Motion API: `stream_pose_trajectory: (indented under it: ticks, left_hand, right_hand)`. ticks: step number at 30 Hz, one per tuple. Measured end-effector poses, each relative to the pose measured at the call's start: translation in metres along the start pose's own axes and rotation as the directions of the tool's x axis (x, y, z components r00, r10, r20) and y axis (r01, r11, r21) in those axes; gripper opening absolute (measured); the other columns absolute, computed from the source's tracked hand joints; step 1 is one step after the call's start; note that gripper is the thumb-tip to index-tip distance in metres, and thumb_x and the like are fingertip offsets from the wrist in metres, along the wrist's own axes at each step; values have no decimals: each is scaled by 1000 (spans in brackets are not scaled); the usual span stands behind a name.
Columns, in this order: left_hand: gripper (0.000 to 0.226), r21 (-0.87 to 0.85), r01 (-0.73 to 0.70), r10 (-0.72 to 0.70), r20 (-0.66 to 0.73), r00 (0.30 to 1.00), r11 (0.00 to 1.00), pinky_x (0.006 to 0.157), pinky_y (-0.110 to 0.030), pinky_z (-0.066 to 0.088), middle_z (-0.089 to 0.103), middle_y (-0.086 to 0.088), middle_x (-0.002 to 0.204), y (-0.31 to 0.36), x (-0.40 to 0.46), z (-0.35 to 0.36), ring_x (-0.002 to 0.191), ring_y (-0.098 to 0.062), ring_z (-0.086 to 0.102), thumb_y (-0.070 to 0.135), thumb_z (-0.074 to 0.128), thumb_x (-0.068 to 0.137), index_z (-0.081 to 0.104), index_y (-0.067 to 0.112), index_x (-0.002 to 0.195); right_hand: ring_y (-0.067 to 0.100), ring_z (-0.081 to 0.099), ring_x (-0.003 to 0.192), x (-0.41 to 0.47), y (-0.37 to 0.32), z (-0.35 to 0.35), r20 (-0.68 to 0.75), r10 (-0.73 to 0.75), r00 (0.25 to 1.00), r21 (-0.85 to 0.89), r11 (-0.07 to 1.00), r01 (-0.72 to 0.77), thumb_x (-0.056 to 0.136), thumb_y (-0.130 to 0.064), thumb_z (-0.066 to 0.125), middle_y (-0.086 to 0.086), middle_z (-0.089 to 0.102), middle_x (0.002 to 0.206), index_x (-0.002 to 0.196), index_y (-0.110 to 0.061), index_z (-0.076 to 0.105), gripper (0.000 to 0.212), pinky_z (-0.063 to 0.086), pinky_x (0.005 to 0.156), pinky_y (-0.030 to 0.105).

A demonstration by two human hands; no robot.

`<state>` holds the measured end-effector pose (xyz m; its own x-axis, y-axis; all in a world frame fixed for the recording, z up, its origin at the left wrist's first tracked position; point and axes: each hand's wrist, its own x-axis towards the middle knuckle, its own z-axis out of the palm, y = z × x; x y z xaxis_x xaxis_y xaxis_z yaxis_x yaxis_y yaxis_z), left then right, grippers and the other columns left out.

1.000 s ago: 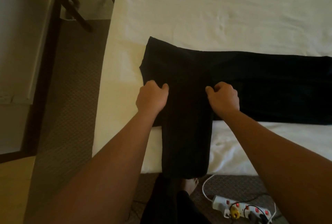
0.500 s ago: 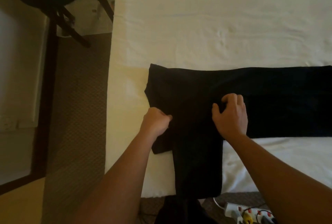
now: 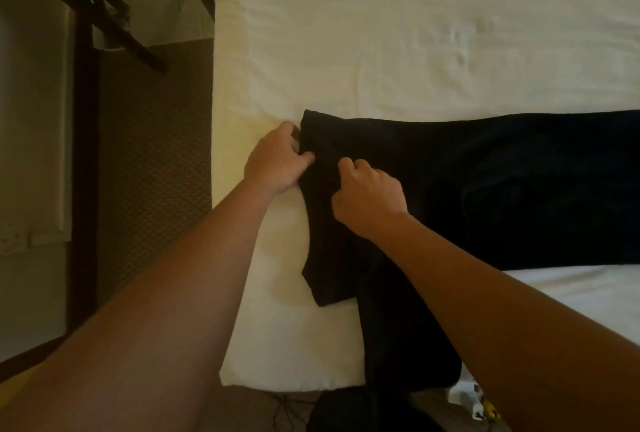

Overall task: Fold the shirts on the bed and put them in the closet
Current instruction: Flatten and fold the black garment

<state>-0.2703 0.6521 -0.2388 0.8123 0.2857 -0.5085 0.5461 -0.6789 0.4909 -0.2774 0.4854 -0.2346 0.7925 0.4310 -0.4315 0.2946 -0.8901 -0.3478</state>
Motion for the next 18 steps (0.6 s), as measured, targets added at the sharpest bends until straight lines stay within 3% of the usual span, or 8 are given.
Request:
stream_pose_trajectory:
  ticks: [5,8,10,12,15,16,18]
  left_hand:
    - [6,-3,53,-53,-159,986,999,59,-29,34,63,2,90,1,6,1,78,-18,58,28,63,96,61,22,95]
    - [7,7,103,-100,-179,979,995,53,-27,29,60,4,82,7,7,3,66,-10,50,24,59,96,60,22,90]
    - [16,-32,129,-133,-161,978,991,53,-29,27,55,3,75,9,9,3,64,-13,48,23,57,96,54,22,80]
    - [28,-162,150,-173,-137,975,975,54,-31,25,51,1,70,12,11,-1,64,-18,47,25,51,98,48,20,71]
    - [38,-348,186,-231,-93,968,919,64,-35,34,59,-4,82,20,15,-6,79,-23,54,38,40,102,57,14,77]
    - [44,-333,187,-221,-67,973,924,71,-36,39,62,-3,91,23,16,-5,85,-23,56,49,40,102,62,14,88]
    - [55,-246,171,-186,-38,982,954,87,-41,47,64,1,103,23,20,0,97,-24,60,69,45,93,63,18,107]
  right_hand:
    - [17,60,70,-1,9,-6,30,-80,996,168,983,74,93,-24,57,-4,57,82,96,-19,58,6,59,70,39]
    - [11,62,80,-1,17,-11,226,-106,968,175,982,66,95,-28,57,-8,61,92,103,-25,64,11,59,79,36]
    - [9,64,86,4,22,-16,294,-93,951,272,962,10,97,-31,58,-9,65,97,110,-27,67,16,58,83,33]
    - [10,66,84,10,27,-27,158,-29,987,448,893,-45,98,-27,58,-8,67,93,104,-25,71,14,58,81,34]
    - [18,63,90,25,47,-41,-230,168,958,401,914,-64,99,-21,52,-3,59,113,114,-18,67,21,56,83,43]
    - [21,62,91,30,56,-44,-276,220,936,348,930,-116,100,-20,50,-1,52,124,125,-18,61,27,56,81,45]
    - [23,60,95,39,73,-47,-222,272,936,230,948,-220,100,-19,48,1,39,138,139,-20,47,39,57,80,46]
